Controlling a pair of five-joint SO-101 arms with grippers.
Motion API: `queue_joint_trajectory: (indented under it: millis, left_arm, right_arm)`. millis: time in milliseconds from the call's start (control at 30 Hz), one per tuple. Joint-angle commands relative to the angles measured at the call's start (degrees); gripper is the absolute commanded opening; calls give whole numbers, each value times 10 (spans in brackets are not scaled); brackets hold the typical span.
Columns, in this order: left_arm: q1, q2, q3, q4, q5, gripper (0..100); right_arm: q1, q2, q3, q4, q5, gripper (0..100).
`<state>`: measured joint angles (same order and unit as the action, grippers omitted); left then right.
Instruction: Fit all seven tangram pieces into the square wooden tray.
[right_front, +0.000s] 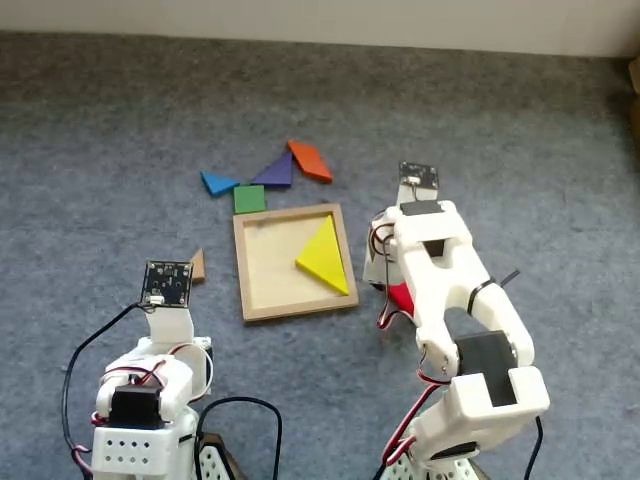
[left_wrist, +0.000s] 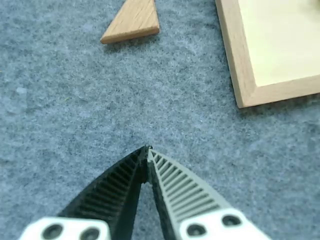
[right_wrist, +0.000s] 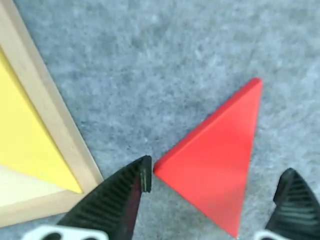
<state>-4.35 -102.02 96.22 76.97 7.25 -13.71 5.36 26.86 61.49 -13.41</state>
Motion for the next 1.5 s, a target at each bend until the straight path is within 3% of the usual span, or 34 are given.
queue_joint_trajectory:
  millis: [0, 733, 967, 1267, 1467]
  left_arm:
    - [6, -22, 9, 3, -2, 6]
    - [6, -22, 9, 3, -2, 6]
    - [6, -22, 9, 3, -2, 6]
    - [6, -22, 9, 3, -2, 6]
    - [6, -22, 9, 3, -2, 6]
  right_arm:
    - [7, -7, -29, 3, -7, 372]
    - [29, 68, -62, 8, -8, 368]
    - [31, 65, -65, 8, -6, 190]
    - [28, 21, -107, 82, -1, 182]
    - [0, -61, -109, 87, 70, 181]
